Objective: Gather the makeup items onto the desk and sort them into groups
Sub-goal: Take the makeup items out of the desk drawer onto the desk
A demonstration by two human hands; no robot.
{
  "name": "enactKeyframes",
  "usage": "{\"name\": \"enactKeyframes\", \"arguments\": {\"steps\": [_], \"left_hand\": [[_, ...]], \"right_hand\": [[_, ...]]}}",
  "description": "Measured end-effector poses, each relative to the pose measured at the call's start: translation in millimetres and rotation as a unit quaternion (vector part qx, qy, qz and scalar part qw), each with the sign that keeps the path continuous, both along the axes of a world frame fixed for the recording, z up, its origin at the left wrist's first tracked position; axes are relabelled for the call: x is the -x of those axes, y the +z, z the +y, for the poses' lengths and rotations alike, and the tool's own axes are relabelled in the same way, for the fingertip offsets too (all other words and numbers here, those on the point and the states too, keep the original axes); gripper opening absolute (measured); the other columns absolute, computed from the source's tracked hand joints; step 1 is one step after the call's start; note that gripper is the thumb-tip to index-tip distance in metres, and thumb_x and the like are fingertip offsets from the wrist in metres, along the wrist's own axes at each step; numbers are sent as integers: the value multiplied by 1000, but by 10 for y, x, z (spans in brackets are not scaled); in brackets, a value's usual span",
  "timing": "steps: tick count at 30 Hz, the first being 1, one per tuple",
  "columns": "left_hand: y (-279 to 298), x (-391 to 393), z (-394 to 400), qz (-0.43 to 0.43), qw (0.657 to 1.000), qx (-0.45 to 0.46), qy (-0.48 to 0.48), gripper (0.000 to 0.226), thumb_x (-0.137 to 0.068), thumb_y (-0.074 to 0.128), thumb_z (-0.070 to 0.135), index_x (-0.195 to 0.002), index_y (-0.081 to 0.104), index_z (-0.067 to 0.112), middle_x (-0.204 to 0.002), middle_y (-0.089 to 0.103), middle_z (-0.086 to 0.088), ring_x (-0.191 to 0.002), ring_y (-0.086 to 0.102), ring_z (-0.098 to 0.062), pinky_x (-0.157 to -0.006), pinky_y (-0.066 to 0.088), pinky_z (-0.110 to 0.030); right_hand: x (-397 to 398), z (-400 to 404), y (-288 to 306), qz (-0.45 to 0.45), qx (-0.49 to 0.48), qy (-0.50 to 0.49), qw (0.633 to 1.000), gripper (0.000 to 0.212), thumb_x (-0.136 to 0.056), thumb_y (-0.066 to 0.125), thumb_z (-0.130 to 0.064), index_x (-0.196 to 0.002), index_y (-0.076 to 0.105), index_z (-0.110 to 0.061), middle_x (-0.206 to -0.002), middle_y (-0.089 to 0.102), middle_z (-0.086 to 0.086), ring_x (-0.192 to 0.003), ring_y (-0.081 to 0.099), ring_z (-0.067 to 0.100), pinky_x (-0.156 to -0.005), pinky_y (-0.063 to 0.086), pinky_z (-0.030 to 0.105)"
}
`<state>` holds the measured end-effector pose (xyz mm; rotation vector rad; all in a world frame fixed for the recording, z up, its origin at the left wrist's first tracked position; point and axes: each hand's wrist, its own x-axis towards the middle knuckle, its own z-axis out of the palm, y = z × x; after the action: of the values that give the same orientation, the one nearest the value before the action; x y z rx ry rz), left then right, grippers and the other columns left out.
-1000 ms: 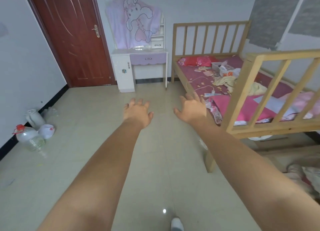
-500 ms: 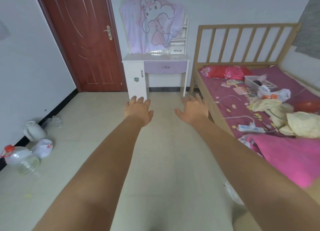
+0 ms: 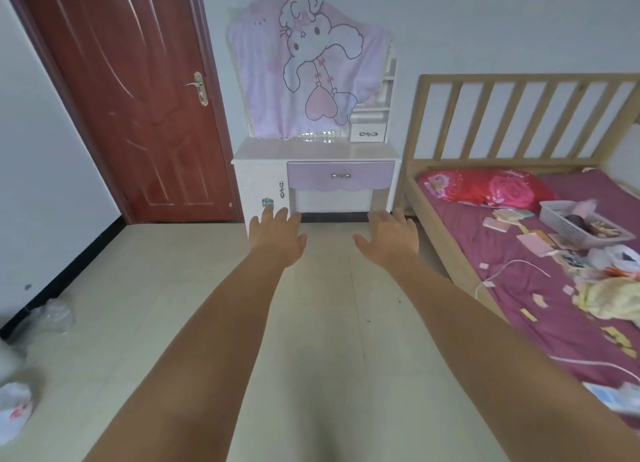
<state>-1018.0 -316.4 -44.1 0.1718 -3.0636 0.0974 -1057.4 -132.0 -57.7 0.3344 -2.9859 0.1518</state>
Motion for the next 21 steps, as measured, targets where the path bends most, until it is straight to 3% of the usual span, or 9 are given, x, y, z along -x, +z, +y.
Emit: {"name": "enactKeyframes", "arguments": {"steps": [7, 16, 21], "left_hand": [[-302, 2273, -537, -4, 1000, -10, 8, 49, -96, 30, 37, -142, 21, 23, -151, 23, -1, -141, 11, -26, -111, 18, -41], [-658, 4966, -1286, -10, 1000, -2, 8, 46, -95, 34, 35, -139, 29, 21, -147, 31, -2, -139, 19, -26, -105, 28, -39], [-964, 6543, -1674, -30, 999, -13, -23, 47, -96, 32, 35, -140, 26, 20, -147, 31, -3, -139, 18, -24, -106, 26, -39]], "right_hand": [[2310, -483, -316, -10, -10, -3, 1000, 54, -91, 37, -45, -135, 34, -15, -141, 37, 6, -138, 18, 28, -113, 10, 46], [5051, -1119, -646, -30, -2, -7, 1000, 54, -92, 38, -43, -135, 36, -12, -139, 42, 9, -138, 20, 28, -110, 24, 43], [6490, -1449, -1044, -53, -29, -34, 998, 55, -92, 36, -44, -139, 30, -14, -145, 34, 7, -139, 16, 28, -111, 20, 42]]}}
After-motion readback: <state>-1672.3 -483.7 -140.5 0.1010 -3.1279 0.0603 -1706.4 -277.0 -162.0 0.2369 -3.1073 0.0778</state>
